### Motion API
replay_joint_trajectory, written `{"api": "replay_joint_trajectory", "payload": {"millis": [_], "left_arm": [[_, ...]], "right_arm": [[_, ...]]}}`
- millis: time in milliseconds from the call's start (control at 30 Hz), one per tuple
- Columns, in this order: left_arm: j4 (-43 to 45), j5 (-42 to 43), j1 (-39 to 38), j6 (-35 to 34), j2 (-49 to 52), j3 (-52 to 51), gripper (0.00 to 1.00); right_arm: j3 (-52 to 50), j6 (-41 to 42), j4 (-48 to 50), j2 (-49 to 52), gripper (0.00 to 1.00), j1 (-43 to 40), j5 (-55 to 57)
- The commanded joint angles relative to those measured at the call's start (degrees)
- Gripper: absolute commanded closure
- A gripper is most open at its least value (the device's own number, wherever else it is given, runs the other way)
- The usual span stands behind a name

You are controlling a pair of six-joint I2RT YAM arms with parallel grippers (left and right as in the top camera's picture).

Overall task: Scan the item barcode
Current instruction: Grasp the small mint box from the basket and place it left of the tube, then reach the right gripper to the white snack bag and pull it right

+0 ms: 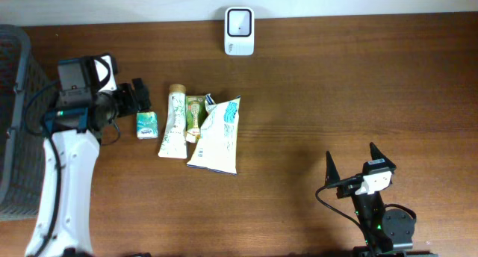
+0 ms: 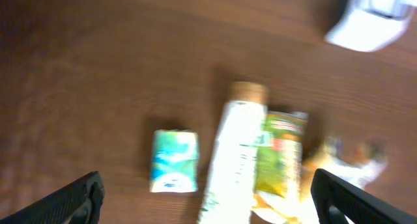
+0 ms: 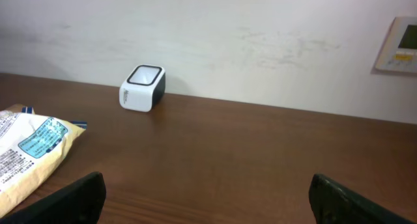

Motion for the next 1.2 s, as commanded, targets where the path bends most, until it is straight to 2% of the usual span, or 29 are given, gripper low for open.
{"api": "replay_joint_trajectory", "payload": {"millis": [0,133,200,267,333,400,467,567,667,733,800,867,967,1000,1067,1100,1133,1167], "left_arm": [[-0.4,7.4,-0.8,4.0,-3.0,0.5,0.01],[-0.5,6.7,-0.8,4.0,-3.2,0.5,0.01],[-0.5,6.7,-0.8,4.0,-3.2,0.5,0.01],[-0.5,6.7,-0.8,4.0,-3.2,0.5,0.01],[-0.5,6.7,-0.8,4.0,-3.2,0.5,0.01],[-0.5,6.7,-0.8,4.0,-3.2,0.5,0.01],[-0.5,6.7,-0.8,4.0,-3.2,0.5,0.01],[-0.5,6.7,-0.8,4.0,-3.2,0.5,0.01],[-0.5,6.7,-0.8,4.0,-3.2,0.5,0.01],[-0.5,6.7,-0.8,4.0,-3.2,0.5,0.01],[-0.5,6.7,-0.8,4.0,-3.2,0.5,0.01],[-0.5,6.7,-0.8,4.0,-3.2,0.5,0.01],[0.3,6.5,-0.8,4.0,-3.2,0.5,0.01],[2.5,2.3,-0.7,4.0,-3.2,0.5,0.01],[4.3,-11.6,0.3,4.2,-3.2,0.5,0.01],[5.0,-13.2,0.9,7.6,-3.2,0.5,0.01],[5.3,-12.1,1.9,14.7,-3.2,0.5,0.01],[5.4,-11.5,2.4,17.9,-3.2,0.5,0.01]], "right_arm": [[-0.3,-0.2,-0.8,-0.4,0.02,-0.1,-1.2],[-0.3,-0.2,-0.4,-0.4,0.01,-0.1,-14.8],[0.1,0.3,3.3,-0.2,0.01,-0.1,-21.2],[4.2,4.4,3.8,2.5,0.01,-0.1,-23.4],[9.4,4.3,3.3,8.1,0.01,-0.1,-25.7],[17.4,4.3,0.0,17.5,0.01,-0.1,-29.6],[30.2,4.3,-9.0,32.0,0.02,-0.1,-34.6],[45.5,4.3,-20.9,47.3,0.02,0.3,-36.6],[62.2,-0.1,-34.7,63.5,0.02,4.7,-34.1],[73.8,-0.6,-42.9,75.4,0.02,10.8,-28.6],[82.1,-0.6,-46.8,84.9,0.02,15.7,-27.2],[86.4,-0.6,-44.5,92.1,0.02,19.1,-27.3],[86.7,5.0,-33.1,100.0,0.02,22.4,-34.9],[86.7,5.0,-30.4,101.9,0.02,23.4,-35.9],[86.7,5.0,-28.5,104.8,0.01,25.9,-30.8],[86.7,5.0,-28.5,105.7,0.0,27.1,-25.9],[86.7,5.0,-28.4,106.1,0.03,28.5,-21.2],[86.7,5.7,-28.0,106.3,0.06,29.8,-16.1]]}}
